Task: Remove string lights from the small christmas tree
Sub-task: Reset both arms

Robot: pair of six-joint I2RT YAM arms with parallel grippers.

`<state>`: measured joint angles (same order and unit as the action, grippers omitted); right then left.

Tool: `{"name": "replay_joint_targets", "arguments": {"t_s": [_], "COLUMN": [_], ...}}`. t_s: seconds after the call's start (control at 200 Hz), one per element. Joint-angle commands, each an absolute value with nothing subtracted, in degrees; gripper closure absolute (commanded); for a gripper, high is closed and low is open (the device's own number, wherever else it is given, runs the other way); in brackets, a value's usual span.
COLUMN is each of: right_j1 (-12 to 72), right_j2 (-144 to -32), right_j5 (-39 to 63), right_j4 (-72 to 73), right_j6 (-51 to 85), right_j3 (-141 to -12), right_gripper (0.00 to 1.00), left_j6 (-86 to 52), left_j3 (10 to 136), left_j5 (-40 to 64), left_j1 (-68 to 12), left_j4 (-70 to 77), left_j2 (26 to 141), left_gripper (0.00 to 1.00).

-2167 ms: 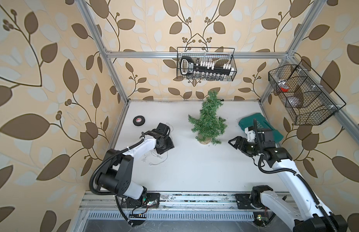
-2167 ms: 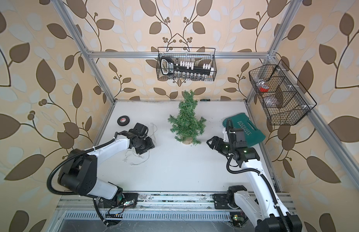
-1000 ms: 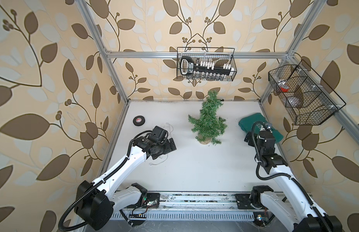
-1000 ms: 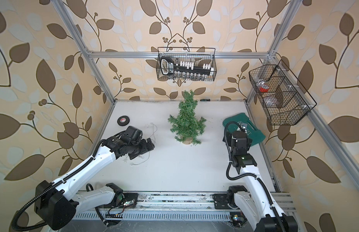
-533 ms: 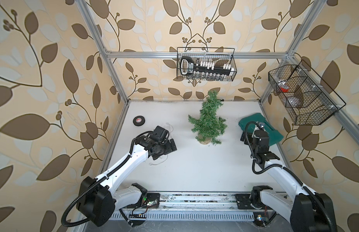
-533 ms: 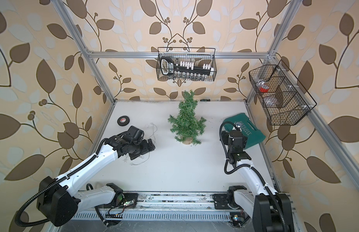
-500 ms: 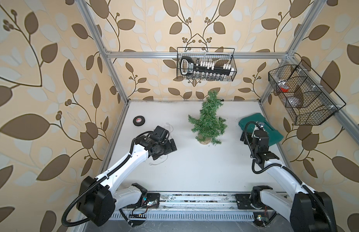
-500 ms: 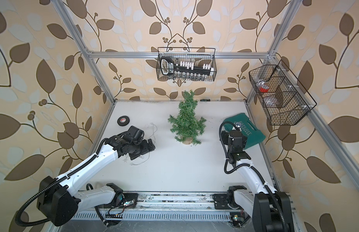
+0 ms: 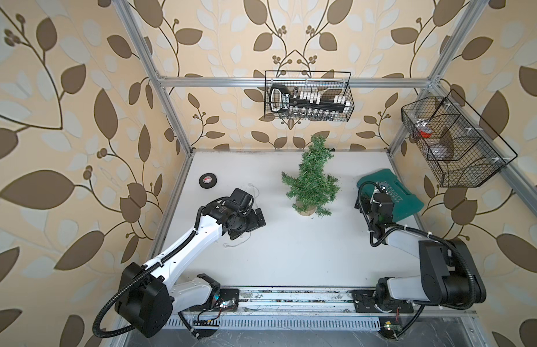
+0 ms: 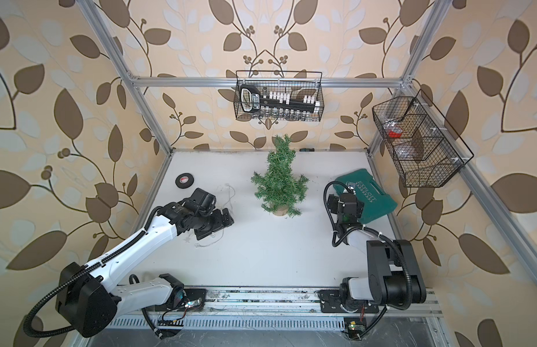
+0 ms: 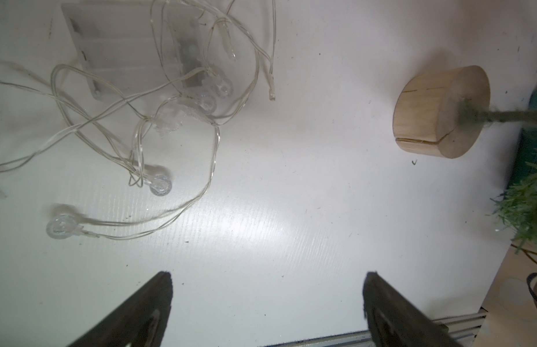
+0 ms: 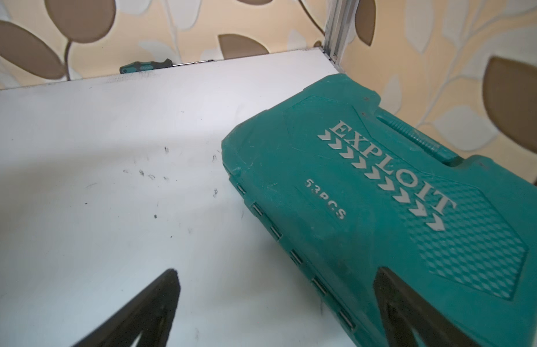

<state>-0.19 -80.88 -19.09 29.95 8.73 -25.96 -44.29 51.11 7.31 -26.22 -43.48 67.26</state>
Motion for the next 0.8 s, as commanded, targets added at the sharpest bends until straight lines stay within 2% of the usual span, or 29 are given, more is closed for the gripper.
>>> {"name": "replay_joint_targets", "arguments": {"t_s": [0.0,0.32,0.545,0.61,0.795], "right_j1": [-0.74,-0.06,1.01,2.52,2.54], "right_j2": [-83.05,-84.17,-86.25,-85.32,-85.79], "right_j5": [-15.40,-9.78,-8.12,-9.13,-9.23], "right_j4": [35.09,45.21,63.17,58.65,59.35], "right_j6": [7.34,5.50,3.37,2.30,2.39], "right_j3": [-26.72,-22.50,-14.17,-15.43,-15.42], "right_gripper": [0.00,0.00,0.00,0.00,0.00], "left_j6": [-43.56,-41.05,-40.34,-40.30,-41.77], "left_j3": [50.62,52.53,54.78,55.40,56.10], "left_j5": [7.66,6.01,7.09,7.57,8.77], "left_j1": [-26.10,-26.10,-26.10,-26.10,-26.10], "left_j4": [-44.45,-44.34,-43.75,-43.60,-42.67], "left_j2": [67.59,69.89,73.34,74.19,75.32], "left_gripper": [0.01,0.01,0.01,0.01,0.01]}}
